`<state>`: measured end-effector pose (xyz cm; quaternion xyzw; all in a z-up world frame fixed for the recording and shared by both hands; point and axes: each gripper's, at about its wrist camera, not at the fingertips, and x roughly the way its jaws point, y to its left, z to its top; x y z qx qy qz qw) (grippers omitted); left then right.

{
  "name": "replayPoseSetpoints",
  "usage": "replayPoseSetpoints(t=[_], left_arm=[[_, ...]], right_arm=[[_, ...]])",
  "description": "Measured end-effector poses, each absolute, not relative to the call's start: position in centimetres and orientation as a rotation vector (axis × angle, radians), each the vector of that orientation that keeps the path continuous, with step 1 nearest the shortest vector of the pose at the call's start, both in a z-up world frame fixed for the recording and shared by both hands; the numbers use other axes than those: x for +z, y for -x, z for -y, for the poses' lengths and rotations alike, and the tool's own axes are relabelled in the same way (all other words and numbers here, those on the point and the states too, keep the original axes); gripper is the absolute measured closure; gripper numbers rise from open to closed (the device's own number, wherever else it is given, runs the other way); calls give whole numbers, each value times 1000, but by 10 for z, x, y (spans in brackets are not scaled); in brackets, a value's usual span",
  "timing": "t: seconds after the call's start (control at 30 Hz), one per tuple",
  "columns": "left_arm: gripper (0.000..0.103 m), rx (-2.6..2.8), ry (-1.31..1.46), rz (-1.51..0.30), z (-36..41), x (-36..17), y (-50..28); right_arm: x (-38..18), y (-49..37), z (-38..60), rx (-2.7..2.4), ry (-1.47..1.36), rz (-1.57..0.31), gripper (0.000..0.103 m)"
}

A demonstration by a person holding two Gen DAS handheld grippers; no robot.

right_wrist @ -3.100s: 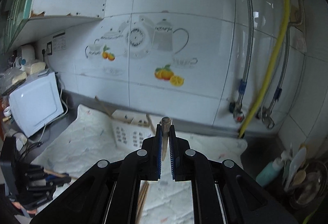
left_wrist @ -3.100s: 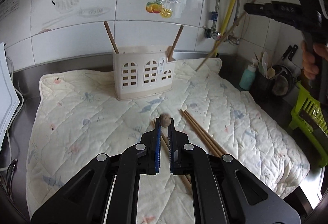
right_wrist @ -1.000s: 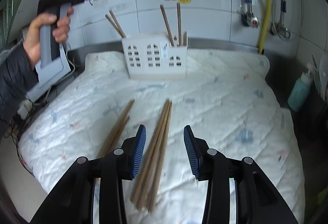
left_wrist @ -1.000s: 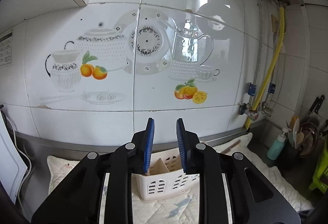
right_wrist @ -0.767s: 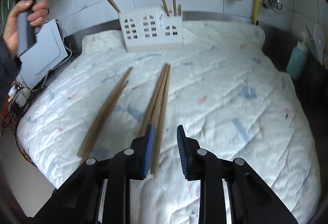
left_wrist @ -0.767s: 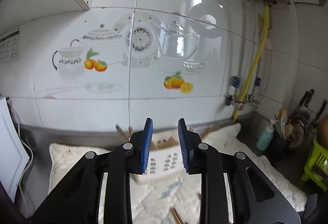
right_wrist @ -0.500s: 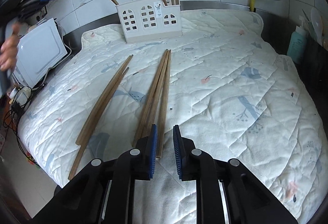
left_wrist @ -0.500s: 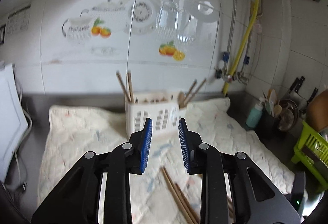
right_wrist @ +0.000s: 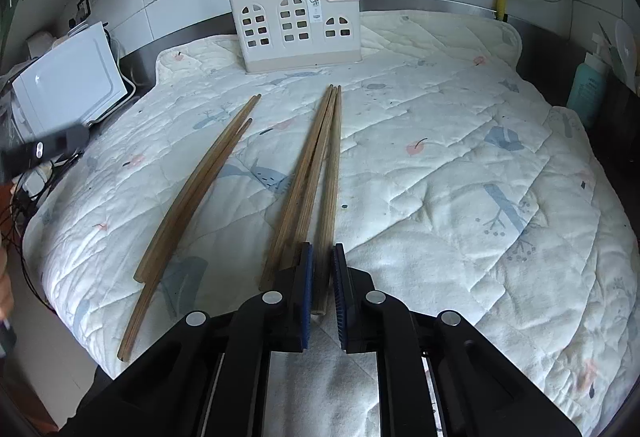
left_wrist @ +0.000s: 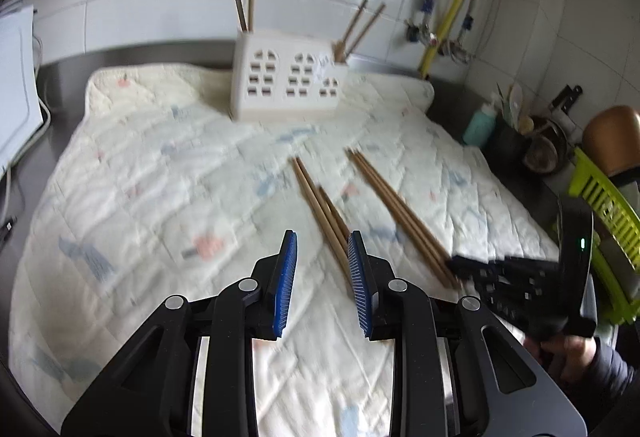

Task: Organize utensils
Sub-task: 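Close the right tool on a chopstick while the left tool grasps another chopstick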

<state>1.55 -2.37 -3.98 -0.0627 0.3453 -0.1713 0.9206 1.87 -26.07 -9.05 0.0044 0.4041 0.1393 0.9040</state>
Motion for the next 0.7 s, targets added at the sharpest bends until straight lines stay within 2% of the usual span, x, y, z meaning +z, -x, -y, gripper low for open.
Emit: replayPoseSetpoints(t=[0.3, 0.7], left_arm=[[76, -389, 143, -833, 54, -80, 0], [77, -320, 178, -886, 68, -93, -13]], right_arm=[[-90, -18, 263, 287, -18, -838, 94], [-92, -15, 264, 291, -38, -836, 94]])
